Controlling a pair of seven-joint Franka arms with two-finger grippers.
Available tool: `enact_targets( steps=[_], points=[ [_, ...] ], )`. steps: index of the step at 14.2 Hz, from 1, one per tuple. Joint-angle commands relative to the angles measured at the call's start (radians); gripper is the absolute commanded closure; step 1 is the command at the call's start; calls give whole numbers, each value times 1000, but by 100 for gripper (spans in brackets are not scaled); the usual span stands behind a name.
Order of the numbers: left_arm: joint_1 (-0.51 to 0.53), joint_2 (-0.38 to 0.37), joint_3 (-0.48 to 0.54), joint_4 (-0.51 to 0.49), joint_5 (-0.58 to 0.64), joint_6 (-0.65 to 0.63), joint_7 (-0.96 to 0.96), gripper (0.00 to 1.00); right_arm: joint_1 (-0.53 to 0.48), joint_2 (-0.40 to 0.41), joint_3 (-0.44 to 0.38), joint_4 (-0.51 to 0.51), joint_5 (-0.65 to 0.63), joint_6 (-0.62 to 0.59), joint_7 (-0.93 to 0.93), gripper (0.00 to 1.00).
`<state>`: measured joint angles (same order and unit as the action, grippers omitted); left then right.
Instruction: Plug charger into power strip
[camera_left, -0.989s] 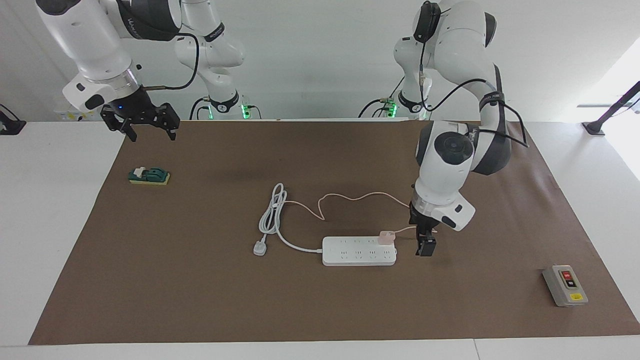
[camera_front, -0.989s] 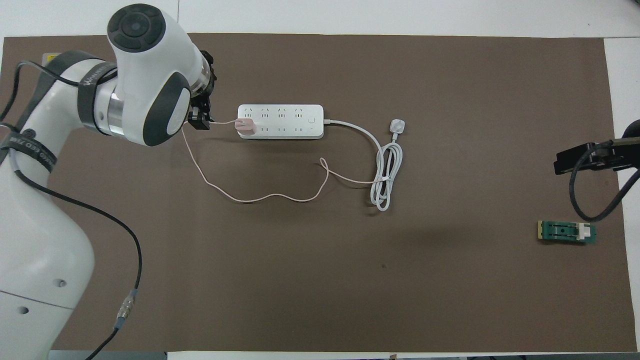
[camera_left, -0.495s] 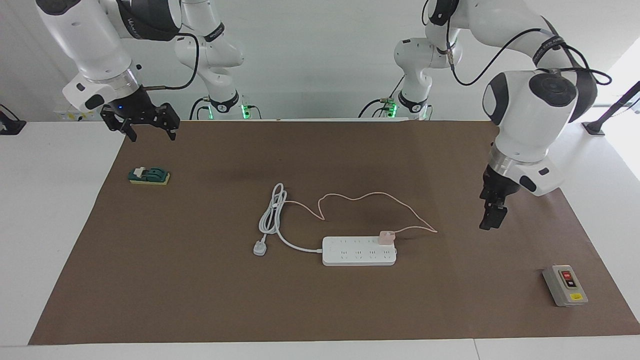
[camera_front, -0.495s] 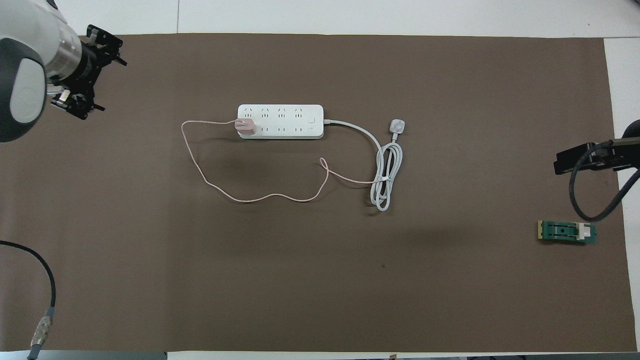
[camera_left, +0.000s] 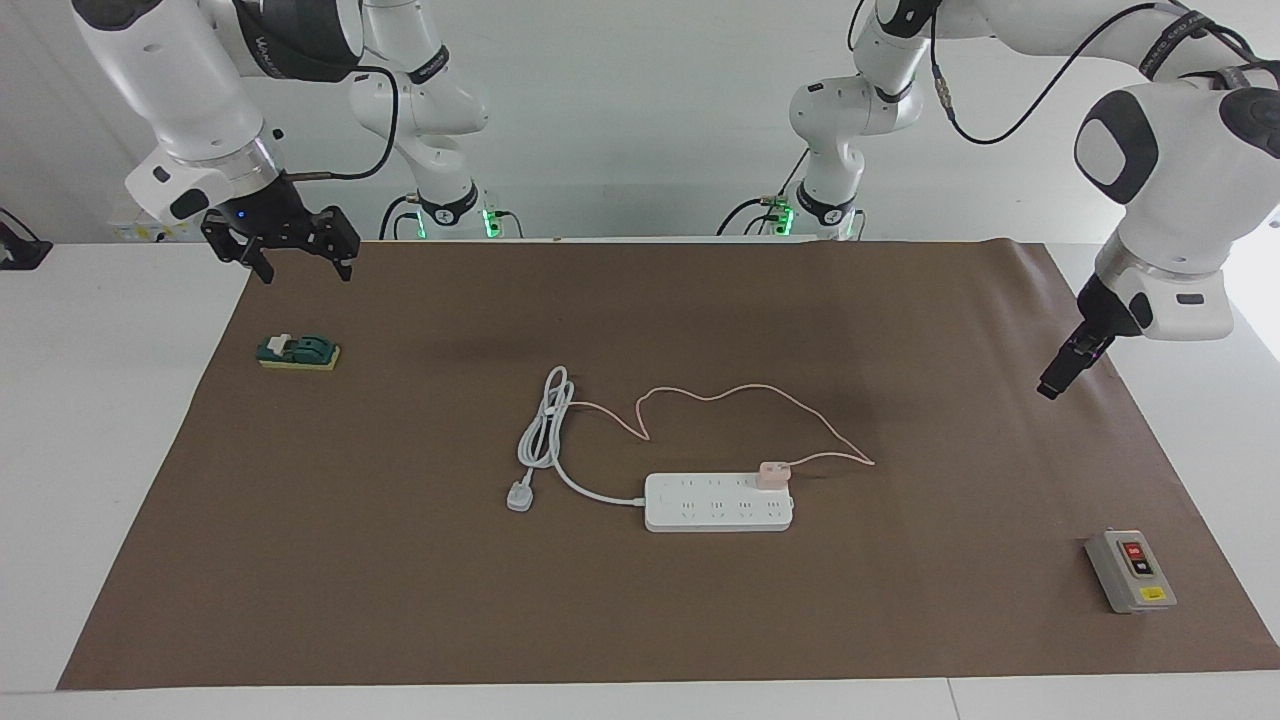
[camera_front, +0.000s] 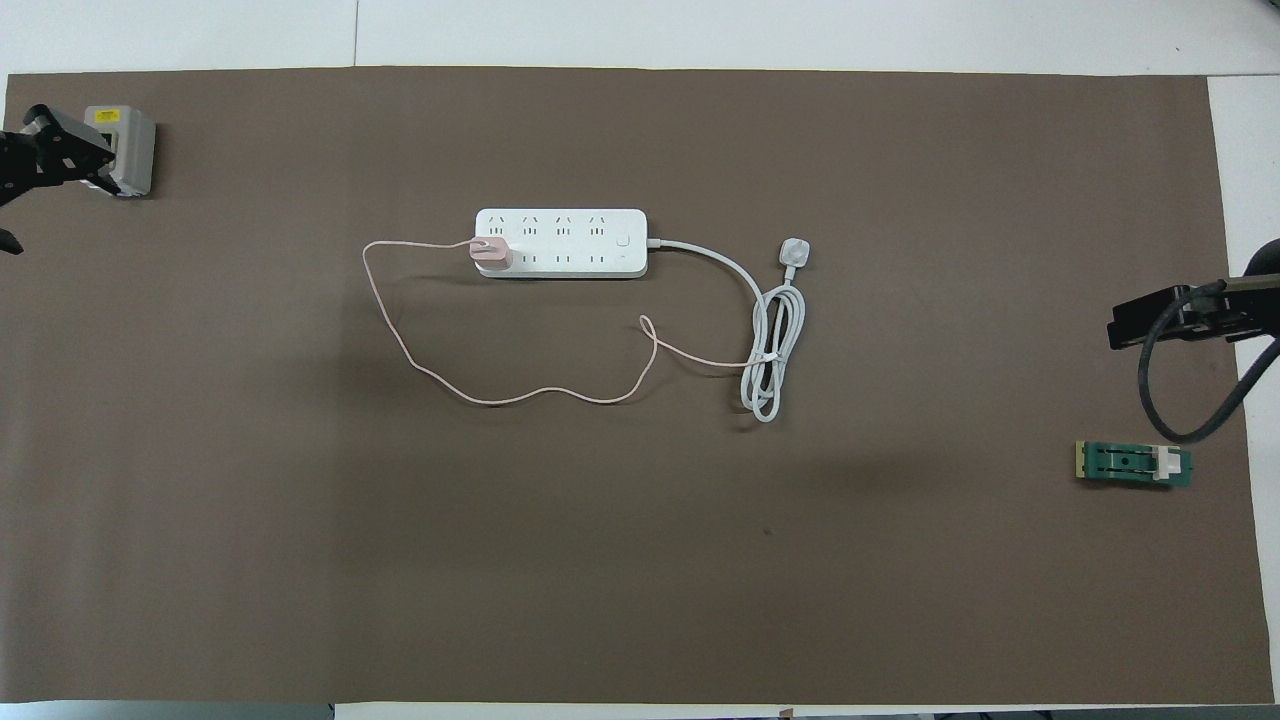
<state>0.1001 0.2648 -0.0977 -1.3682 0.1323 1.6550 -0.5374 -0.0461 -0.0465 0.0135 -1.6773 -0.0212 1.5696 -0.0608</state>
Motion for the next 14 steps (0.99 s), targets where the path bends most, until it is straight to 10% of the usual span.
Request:
enact_targets(
  steps=[1, 8, 14],
  points=[
    [20, -45, -7, -34, 4, -38, 114, 0, -9, -18, 8, -10, -3, -13, 19, 0],
    [-33, -173, -14, -248, 10, 164, 285, 0, -9, -18, 8, -10, -3, -13, 19, 0],
    [-74, -203, -22, -242, 6, -17, 304, 0, -9, -18, 8, -10, -3, -13, 18, 0]
  ],
)
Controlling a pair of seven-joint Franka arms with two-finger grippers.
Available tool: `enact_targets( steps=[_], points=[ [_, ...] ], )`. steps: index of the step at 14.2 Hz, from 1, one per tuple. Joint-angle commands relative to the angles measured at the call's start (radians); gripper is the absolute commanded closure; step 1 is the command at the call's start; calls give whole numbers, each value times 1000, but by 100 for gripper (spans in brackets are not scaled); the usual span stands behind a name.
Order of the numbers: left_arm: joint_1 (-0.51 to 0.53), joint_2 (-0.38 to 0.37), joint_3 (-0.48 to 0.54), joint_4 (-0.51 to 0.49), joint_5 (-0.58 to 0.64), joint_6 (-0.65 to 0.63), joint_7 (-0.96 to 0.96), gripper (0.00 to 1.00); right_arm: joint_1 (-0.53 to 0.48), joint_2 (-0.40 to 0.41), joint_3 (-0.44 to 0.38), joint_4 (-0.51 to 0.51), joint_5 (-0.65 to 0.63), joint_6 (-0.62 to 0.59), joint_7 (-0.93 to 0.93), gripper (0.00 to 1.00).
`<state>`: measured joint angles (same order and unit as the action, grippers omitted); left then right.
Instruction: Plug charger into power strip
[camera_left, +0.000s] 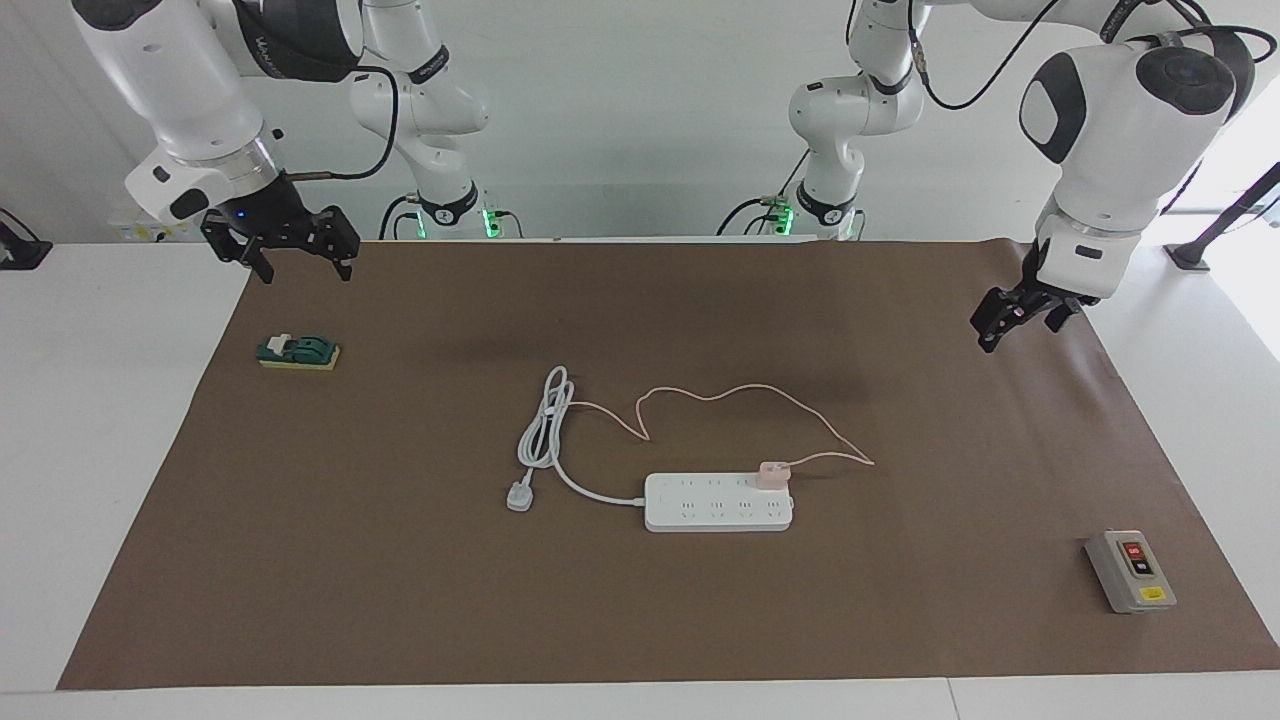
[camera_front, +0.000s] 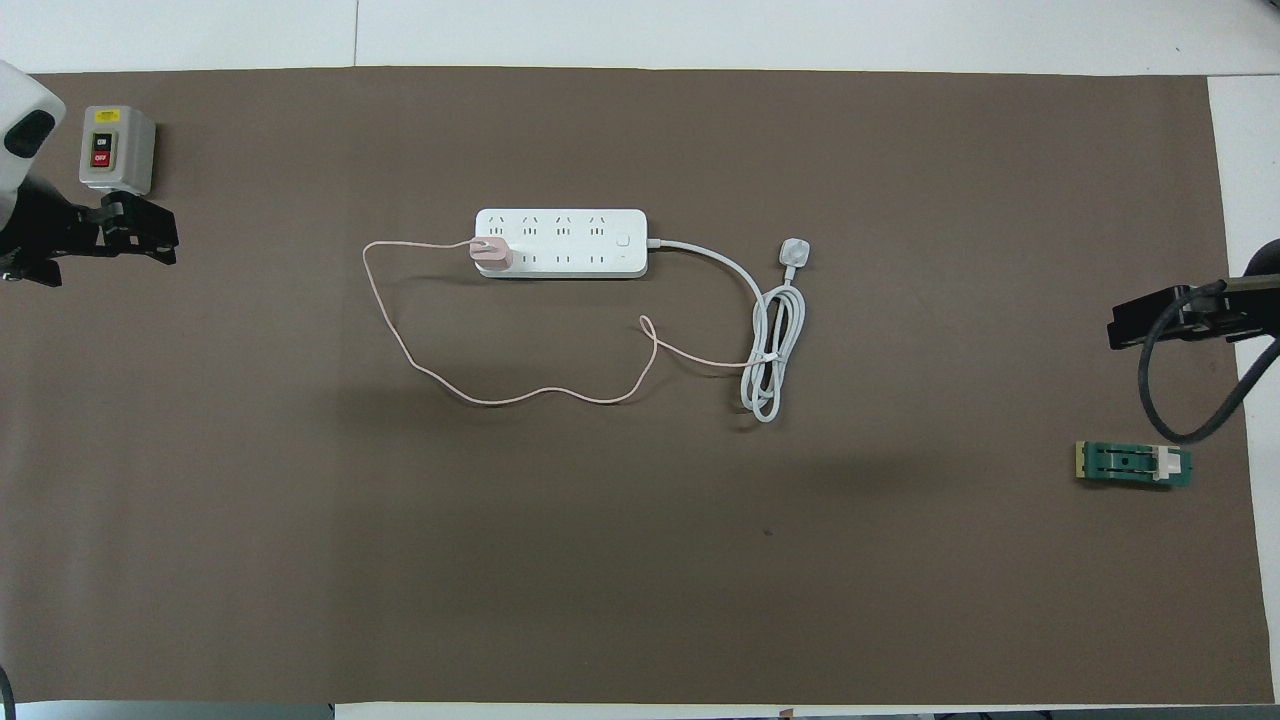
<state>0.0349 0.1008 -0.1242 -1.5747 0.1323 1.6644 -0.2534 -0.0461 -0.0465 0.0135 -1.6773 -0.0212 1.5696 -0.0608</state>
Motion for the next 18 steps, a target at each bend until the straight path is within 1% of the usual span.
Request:
enact_targets(
  steps=[1, 3, 4, 5, 7, 10, 14, 18],
  points=[
    [-10, -76, 3, -48, -5, -32, 23, 0, -9, -18, 8, -12, -3, -13, 19, 0],
    [-13, -153, 4, -108, -72, -55, 57, 0, -9, -19, 8, -12, -3, -14, 18, 0],
    [-13, -159, 5, -105, -82, -105, 86, 0, -8, -19, 8, -12, -3, -14, 18, 0],
    [-13, -155, 5, -94, -82, -161, 129, 0, -8, -19, 8, -12, -3, -14, 18, 0],
    [-13, -165, 5, -93, -88, -172, 202, 0, -8, -19, 8, -12, -3, -14, 18, 0],
    [-13, -176, 6, -91, -147, -164, 201, 0, -6, -19, 8, -12, -3, -14, 18, 0],
    [-16, -177, 5, -97, -169, -117, 174, 0, -5, -21, 8, -13, -3, -20, 18, 0],
    [-15, -168, 6, -91, -169, -126, 163, 0, -5, -21, 9, -13, -3, -20, 18, 0]
  ],
)
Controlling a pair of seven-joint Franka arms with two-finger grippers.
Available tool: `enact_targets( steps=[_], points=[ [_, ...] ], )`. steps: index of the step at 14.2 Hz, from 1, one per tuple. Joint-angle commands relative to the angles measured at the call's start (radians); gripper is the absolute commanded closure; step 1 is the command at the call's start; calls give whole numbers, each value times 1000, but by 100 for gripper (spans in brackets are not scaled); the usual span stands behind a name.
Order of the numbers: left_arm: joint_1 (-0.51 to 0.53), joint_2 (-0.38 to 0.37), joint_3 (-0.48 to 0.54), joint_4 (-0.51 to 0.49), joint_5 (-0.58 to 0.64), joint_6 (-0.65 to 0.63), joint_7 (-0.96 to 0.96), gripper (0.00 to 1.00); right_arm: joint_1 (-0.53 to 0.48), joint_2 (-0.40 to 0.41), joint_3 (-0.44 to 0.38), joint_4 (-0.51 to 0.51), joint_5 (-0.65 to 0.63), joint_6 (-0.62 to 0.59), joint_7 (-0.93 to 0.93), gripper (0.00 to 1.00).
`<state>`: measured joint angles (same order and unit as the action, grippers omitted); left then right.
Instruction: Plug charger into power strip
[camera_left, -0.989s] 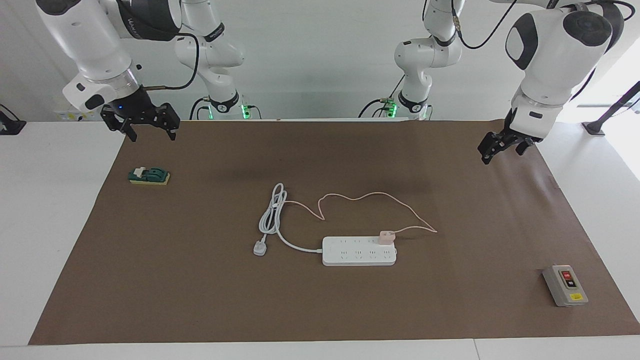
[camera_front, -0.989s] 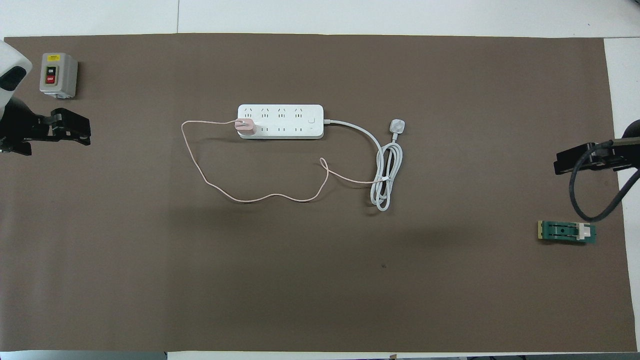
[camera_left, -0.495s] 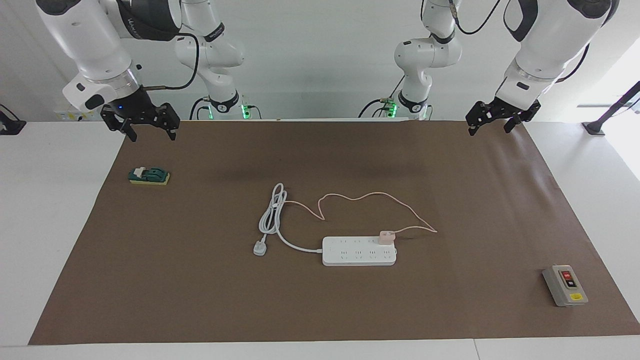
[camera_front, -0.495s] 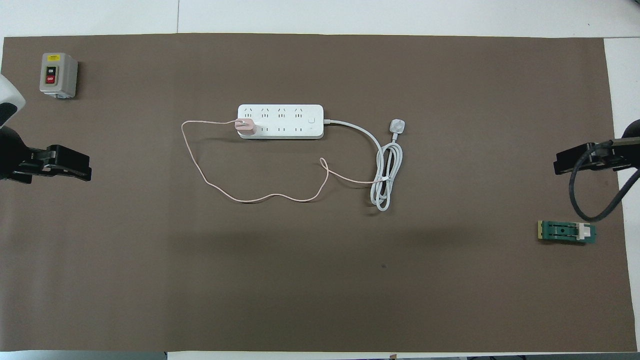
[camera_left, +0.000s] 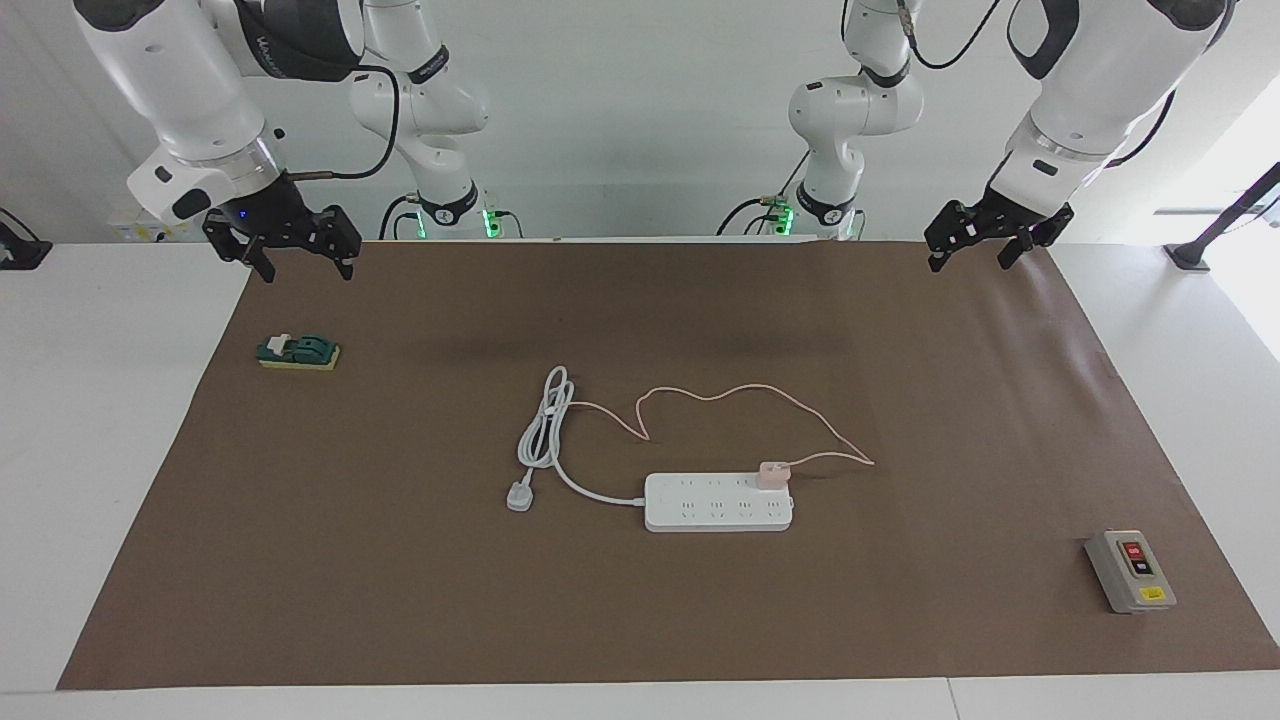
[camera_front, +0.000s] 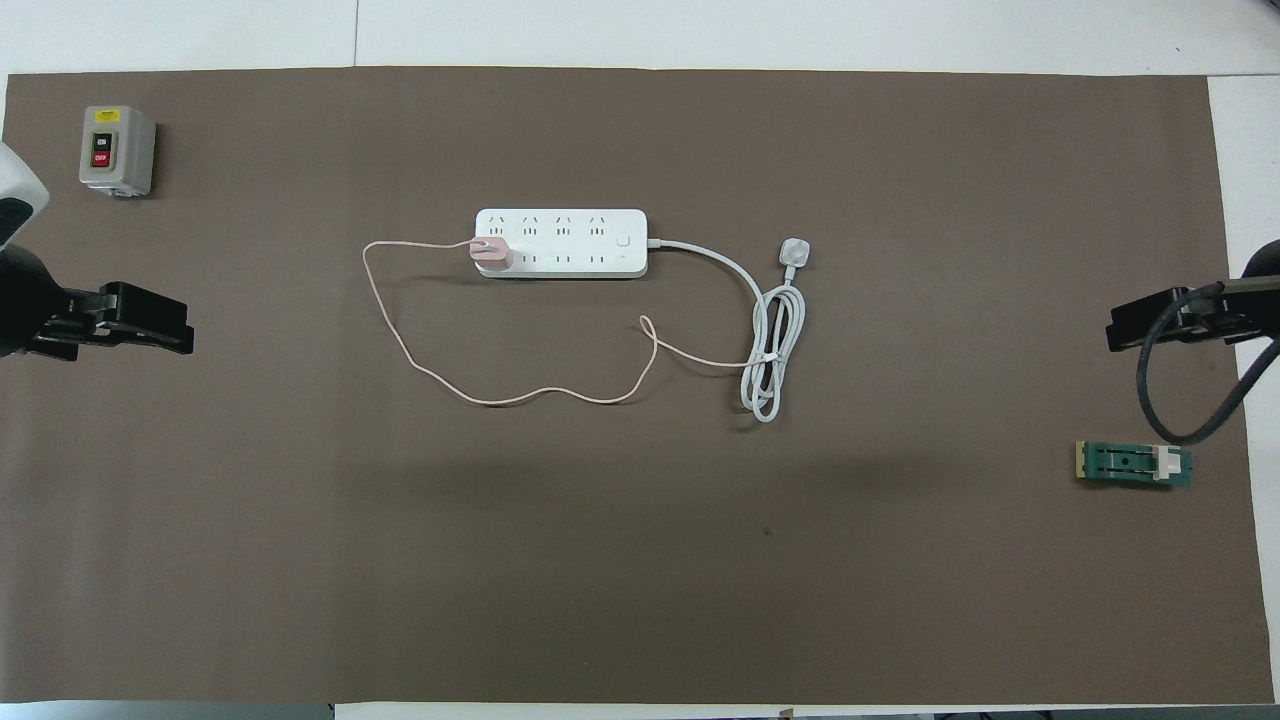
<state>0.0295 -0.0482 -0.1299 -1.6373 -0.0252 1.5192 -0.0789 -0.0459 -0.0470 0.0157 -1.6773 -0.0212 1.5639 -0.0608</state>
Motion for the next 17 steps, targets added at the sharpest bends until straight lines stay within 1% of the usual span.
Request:
enact_targets(
  steps=[1, 6, 17],
  points=[
    [-11, -18, 12, -30, -9, 27, -12, 0, -5, -20, 6, -13, -3, -15, 18, 0],
    [-13, -15, 15, -29, 20, 29, -12, 0, -6, -20, 6, -13, -3, -15, 18, 0],
    [-16, -18, 15, -30, 19, 33, 2, 0, -6, -20, 6, -13, -3, -15, 18, 0]
  ],
)
